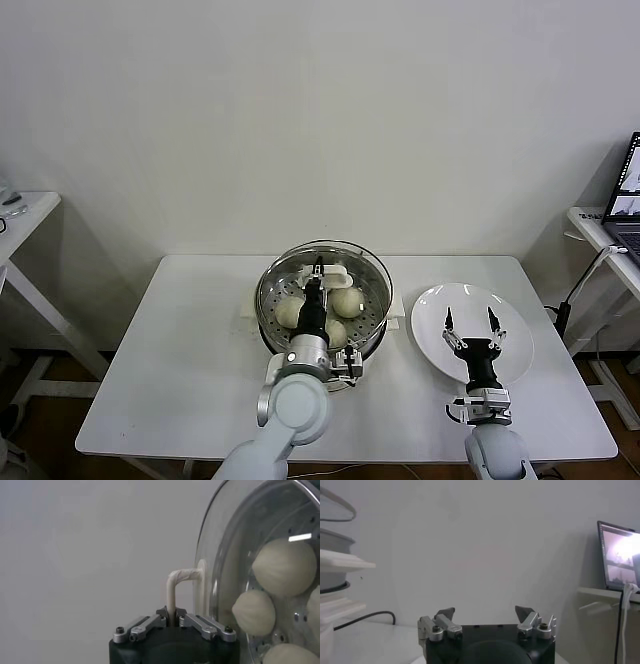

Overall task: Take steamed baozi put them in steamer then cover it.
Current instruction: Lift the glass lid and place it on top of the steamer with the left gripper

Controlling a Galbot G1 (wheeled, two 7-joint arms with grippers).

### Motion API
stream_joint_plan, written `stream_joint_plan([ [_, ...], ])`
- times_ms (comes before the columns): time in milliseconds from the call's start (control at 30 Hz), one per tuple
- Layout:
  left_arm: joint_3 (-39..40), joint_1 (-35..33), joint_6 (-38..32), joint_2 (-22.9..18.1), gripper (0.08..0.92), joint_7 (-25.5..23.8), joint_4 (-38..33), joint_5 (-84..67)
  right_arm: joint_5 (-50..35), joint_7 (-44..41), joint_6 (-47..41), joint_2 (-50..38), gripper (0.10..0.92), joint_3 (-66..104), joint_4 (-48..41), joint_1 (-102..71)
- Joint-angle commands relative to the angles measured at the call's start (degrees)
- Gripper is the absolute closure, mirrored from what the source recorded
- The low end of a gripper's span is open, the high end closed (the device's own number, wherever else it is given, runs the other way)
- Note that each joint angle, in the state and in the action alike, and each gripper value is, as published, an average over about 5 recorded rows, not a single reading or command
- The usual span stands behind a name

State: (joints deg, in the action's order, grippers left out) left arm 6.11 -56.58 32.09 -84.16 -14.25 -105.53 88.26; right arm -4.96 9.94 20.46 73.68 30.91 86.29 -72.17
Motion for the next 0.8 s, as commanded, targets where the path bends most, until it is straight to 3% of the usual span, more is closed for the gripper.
stream_joint_plan([
  [33, 0.12, 0.06, -0.11, -0.61, 0.804, 0.39, 2.29, 1.60, 0.00, 0.00, -0.06, -0.04, 0.203, 0.07, -0.01, 0.00],
  [800, -0.91, -0.35, -1.18, -0.31, 0.804, 0.11, 3.38, 2.28, 0.03, -0.04, 0.06, 0.10, 0.203, 0.11, -0.18, 0.40],
])
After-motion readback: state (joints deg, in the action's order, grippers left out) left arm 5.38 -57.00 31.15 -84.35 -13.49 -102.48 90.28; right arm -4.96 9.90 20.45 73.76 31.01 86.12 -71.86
